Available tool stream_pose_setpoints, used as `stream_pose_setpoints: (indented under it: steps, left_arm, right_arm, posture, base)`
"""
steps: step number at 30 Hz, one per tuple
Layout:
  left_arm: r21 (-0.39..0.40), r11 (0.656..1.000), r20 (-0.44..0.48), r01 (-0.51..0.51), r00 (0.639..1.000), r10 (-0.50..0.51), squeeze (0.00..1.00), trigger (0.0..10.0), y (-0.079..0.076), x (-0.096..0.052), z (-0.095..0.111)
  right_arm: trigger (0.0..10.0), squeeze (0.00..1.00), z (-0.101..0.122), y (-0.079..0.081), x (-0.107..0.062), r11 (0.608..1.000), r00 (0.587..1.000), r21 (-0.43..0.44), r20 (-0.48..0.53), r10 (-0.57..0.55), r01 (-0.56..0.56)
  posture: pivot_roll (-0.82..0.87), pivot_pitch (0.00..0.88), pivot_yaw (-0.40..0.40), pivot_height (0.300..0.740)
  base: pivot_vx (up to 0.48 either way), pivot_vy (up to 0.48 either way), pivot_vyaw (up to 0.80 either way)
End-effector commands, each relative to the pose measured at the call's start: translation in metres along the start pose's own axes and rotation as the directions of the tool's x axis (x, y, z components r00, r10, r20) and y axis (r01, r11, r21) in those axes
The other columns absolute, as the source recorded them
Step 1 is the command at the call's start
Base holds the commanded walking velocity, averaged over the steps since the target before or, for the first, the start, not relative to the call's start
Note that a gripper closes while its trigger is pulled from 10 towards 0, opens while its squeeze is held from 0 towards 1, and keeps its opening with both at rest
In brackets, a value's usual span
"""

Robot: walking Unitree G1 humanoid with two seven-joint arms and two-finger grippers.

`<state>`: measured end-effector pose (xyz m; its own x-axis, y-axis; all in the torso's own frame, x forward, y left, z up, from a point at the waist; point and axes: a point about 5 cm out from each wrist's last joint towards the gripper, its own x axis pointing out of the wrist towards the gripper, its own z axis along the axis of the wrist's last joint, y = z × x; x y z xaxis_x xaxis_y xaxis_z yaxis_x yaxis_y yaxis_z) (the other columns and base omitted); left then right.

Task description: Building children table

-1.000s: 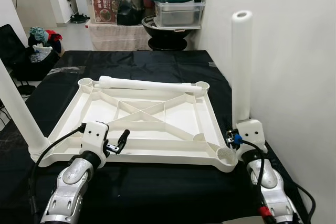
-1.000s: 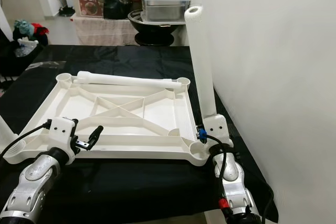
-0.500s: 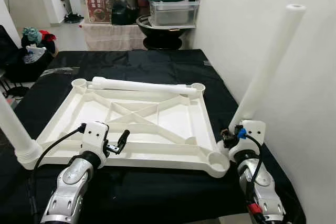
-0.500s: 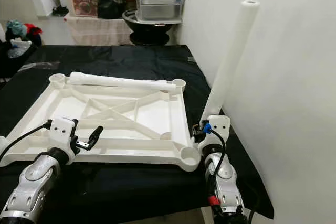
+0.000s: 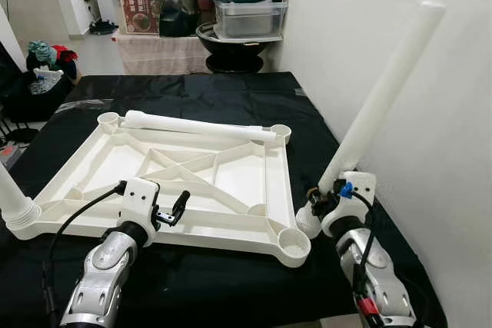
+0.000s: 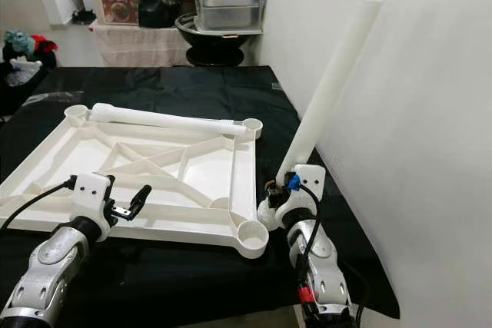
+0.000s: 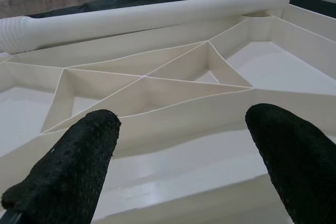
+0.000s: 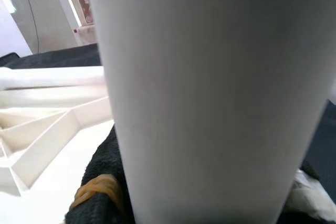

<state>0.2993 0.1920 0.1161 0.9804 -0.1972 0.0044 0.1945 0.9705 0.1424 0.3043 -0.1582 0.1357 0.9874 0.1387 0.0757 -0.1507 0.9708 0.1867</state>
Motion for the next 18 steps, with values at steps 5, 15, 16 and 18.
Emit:
stream_pose_setpoints:
  steps: [5,15,16,18]
  left_arm:
    - [0.02,1.0,-0.005,0.007,1.0,-0.007,0.0,10.0,0.0,0.001,-0.001]
    - [0.02,1.0,-0.004,0.005,1.0,-0.005,0.0,10.0,-0.001,0.003,-0.001]
    - [0.02,1.0,-0.004,0.005,1.0,-0.005,0.0,10.0,-0.001,0.003,-0.001]
    - [0.019,1.0,-0.005,0.006,1.0,-0.006,0.0,10.0,-0.001,0.003,-0.002]
  right_arm:
    - [10.0,0.0,0.006,0.04,0.005,0.99,0.992,0.071,0.022,0.122,-0.123]
    - [10.0,0.0,0.013,0.05,0.011,0.985,0.986,0.055,0.026,0.163,-0.164]
    - [10.0,0.0,0.013,0.05,0.011,0.985,0.986,0.055,0.026,0.163,-0.164]
    - [10.0,0.0,0.023,0.032,0.011,0.99,0.99,-0.063,0.056,0.133,-0.13]
  posture:
    - [0.08,0.0,-0.038,0.74]
    - [0.08,0.0,-0.043,0.74]
    - [0.08,0.0,-0.043,0.74]
    - [0.07,0.0,-0.035,0.74]
  base:
    - [0.0,0.0,0.0]
    - [0.0,0.0,0.0]
    - [0.0,0.0,0.0]
    - [0.0,0.0,0.0]
